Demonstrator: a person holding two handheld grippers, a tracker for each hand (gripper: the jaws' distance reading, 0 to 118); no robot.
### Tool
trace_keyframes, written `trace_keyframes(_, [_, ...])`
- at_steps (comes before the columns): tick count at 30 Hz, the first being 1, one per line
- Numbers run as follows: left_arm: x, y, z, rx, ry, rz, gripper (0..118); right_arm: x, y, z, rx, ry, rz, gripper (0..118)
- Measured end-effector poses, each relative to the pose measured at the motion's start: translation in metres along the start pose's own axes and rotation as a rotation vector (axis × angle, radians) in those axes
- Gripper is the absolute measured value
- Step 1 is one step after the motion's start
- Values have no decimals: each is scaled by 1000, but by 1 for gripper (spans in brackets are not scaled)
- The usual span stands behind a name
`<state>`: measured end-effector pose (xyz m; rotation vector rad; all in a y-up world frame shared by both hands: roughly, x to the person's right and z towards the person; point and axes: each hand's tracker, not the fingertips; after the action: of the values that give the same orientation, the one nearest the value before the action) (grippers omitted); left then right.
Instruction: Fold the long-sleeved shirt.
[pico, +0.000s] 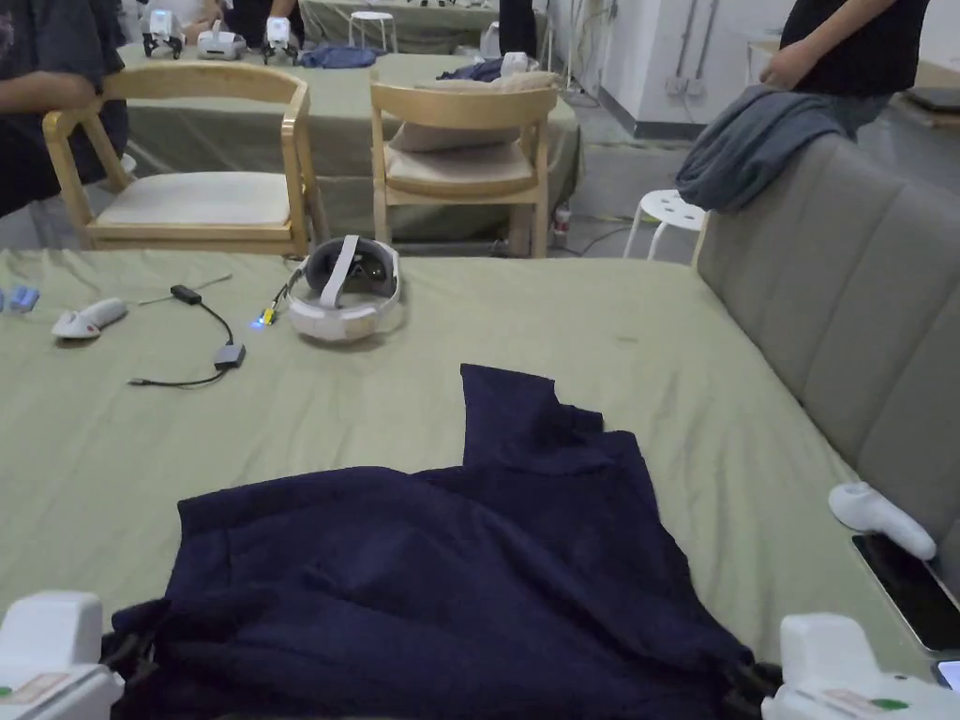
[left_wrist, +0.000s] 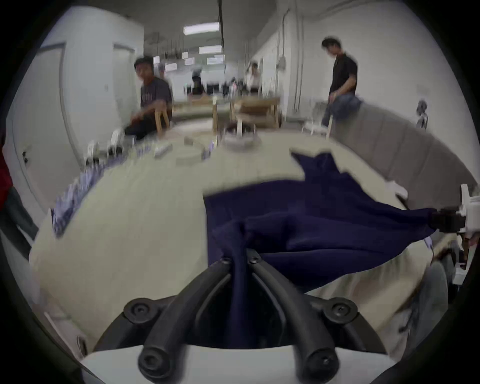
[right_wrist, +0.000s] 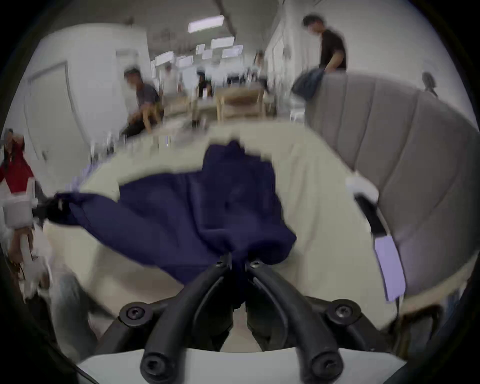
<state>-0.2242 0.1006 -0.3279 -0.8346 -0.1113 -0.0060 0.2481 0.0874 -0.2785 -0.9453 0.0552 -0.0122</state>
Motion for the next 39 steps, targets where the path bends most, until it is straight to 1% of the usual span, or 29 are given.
trace_keyframes(1, [-1, -13, -9, -93, -27, -20, 6, -3, -14, -9, -120, 16, 60, 6])
trace_keyframes(3, [1, -36, -21, -204, -22, -21, 6, -4, -33, -27, -251, 10, 91, 6])
trace_keyframes(5, [1, -49, -28, -256, -11, -37, 6, -3, -42, -30, -287, 55, 44, 6])
trace_keyframes(7, [0, -57, -28, -227, -5, -27, 7, 0, -45, -37, -293, 69, 21, 7])
trace_keyframes(8, [-2, -56, -27, -228, -30, -6, 11, -2, -44, -37, -305, 68, 47, 7])
trace_keyframes(9, [-5, -53, -23, -229, -48, 8, 32, -4, -43, -32, -290, 49, 83, 15])
trace_keyframes(10, [-7, -50, -18, -219, -47, 17, 62, -6, -38, -27, -267, 25, 90, 41])
trace_keyframes(11, [-8, -47, -12, -194, -56, 33, 93, -7, -34, -24, -253, 15, 87, 77])
trace_keyframes(12, [-9, -43, -4, -171, -65, 33, 111, -5, -28, -18, -215, -5, 73, 116])
trace_keyframes(13, [-8, -39, 11, -96, -72, 30, 106, -1, -24, -10, -157, -25, 59, 118])
trace_keyframes(14, [-10, -36, 17, -67, -86, 33, 102, 4, -17, -2, -98, -3, 33, 115])
trace_keyframes(15, [-17, -27, 19, -55, -88, 38, 102, 8, -8, 2, -73, 8, -10, 106])
trace_keyframes(16, [-19, -20, 23, -68, -75, 47, 101, 13, 0, 4, -65, 11, -56, 93])
trace_keyframes(17, [-21, -13, 26, -56, -73, 63, 91, 16, 7, 5, -58, 17, -92, 65])
trace_keyframes(18, [-23, -7, 29, -25, -84, 78, 57, 19, 13, 6, -38, 21, -115, 9])
trace_keyframes(19, [-22, 10, 33, 5, -110, 86, 16, 19, 17, 3, -23, 0, -100, 1])
trace_keyframes(20, [-23, 18, 31, 8, -105, 93, 4, 19, 20, 4, -11, -32, -98, 0])
trace_keyframes(21, [-27, 25, 26, 26, -57, 103, 3, 16, 27, 0, -15, -47, -66, 0])
trace_keyframes(22, [-27, 33, 23, 19, -67, 87, 3, 14, 31, -1, -28, -39, -39, 0])
trace_keyframes(24, [-36, 53, -10, 30, -58, 56, 3, 12, 36, -1, -28, -28, -48, 0])
trace_keyframes(25, [-40, 65, -20, 39, -59, 61, 6, 10, 33, -8, -25, -11, -53, 0])
trace_keyframes(26, [-46, 76, -31, 51, -67, 73, 23, 9, 33, -8, -30, 9, -55, 0])
trace_keyframes(27, [-45, 94, -42, 57, -55, 73, 64, 8, 33, -10, -43, 27, -52, 0])
trace_keyframes(28, [-50, 110, -58, 59, -57, 94, 94, 6, 32, -12, -53, 31, -50, 0])
trace_keyframes(29, [-55, 123, -76, 45, -48, 102, 108, 6, 28, -18, -60, 32, -47, 0])
trace_keyframes(30, [-60, 136, -95, 22, -20, 134, 110, 5, 26, -21, -72, 28, -45, 0])
trace_keyframes(32, [-68, 162, -125, 20, 35, 133, 109, 4, 23, -26, -102, 26, -41, 0])
trace_keyframes(35, [-74, 180, -173, -67, 101, 88, 93, 6, 13, -35, -139, 16, -53, 0])
trace_keyframes(39, [-71, 174, -227, -231, 45, 127, 91, 9, 3, -41, -179, -3, -74, 0])
